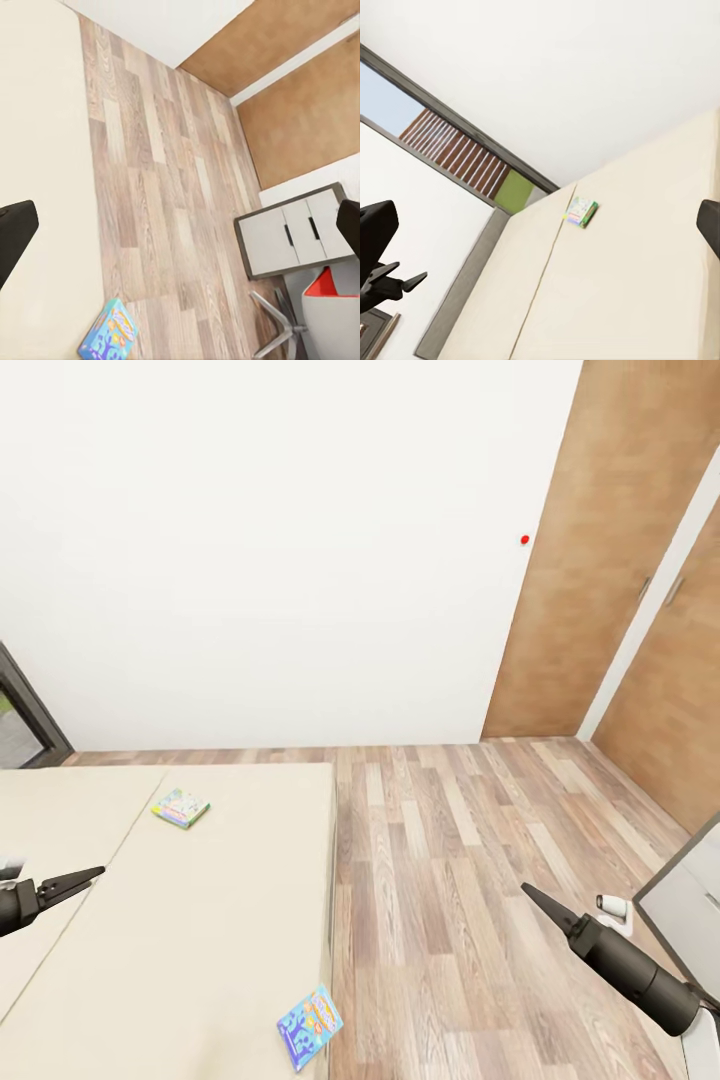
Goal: Put all the toys in the child's room - the three board games (two on the bed and one on the table), the two jigsaw puzzles on the table, and the tennis ball on the table - inside the toy box on the table in the child's room.
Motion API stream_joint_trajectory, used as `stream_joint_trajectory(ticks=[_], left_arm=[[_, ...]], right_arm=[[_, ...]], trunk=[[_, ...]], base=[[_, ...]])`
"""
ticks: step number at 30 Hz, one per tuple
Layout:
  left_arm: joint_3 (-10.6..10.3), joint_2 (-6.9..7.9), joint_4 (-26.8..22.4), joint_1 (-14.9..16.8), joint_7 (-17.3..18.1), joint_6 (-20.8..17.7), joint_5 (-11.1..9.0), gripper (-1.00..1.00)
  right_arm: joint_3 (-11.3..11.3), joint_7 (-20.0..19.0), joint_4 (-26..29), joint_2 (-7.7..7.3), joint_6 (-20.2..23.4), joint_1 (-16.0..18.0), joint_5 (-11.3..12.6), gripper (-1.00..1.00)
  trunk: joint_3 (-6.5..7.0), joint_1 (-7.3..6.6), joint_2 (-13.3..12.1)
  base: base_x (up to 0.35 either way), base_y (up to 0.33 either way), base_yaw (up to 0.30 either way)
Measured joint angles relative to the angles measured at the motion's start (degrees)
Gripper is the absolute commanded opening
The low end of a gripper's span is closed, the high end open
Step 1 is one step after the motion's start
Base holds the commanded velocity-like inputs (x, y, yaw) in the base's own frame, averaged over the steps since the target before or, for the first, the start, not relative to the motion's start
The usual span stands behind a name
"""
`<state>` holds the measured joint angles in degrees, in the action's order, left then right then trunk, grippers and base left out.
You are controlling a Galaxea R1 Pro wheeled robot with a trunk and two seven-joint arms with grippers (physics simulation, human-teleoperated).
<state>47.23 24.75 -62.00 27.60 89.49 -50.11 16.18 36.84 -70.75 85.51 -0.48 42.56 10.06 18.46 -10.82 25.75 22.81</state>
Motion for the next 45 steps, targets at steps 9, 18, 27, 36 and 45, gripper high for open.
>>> stream_joint_trajectory(ticks=[9,18,27,36,45], left_arm=[[0.0,-0.06,0.0,0.0,0.0,0.0,0.0,1.00],[0.0,-0.05,0.0,0.0,0.0,0.0,0.0,1.00],[-0.1,-0.04,0.0,0.0,0.0,0.0,0.0,1.00],[-0.1,-0.08,0.0,0.0,0.0,0.0,0.0,1.00],[0.0,-0.08,0.0,0.0,0.0,0.0,0.0,1.00]], right_arm=[[0.0,0.0,0.0,0.02,0.0,0.0,0.0,1.00],[0.0,0.0,0.0,0.04,0.0,0.0,0.0,1.00],[0.0,0.1,0.0,0.05,0.0,0.0,0.0,1.00],[0.0,0.1,0.0,0.05,0.0,0.0,0.0,1.00],[0.0,0.1,0.0,0.03,0.0,0.0,0.0,1.00]], trunk=[[0.85,0.00,0.0],[1.71,0.00,0.0],[2.57,0.00,0.0],[3.42,0.00,0.0],[4.26,0.00,0.0]], base=[[0.000,0.000,0.000],[0.000,0.000,0.012],[0.000,0.000,0.058],[0.000,0.000,0.083],[0.000,0.000,0.116]])
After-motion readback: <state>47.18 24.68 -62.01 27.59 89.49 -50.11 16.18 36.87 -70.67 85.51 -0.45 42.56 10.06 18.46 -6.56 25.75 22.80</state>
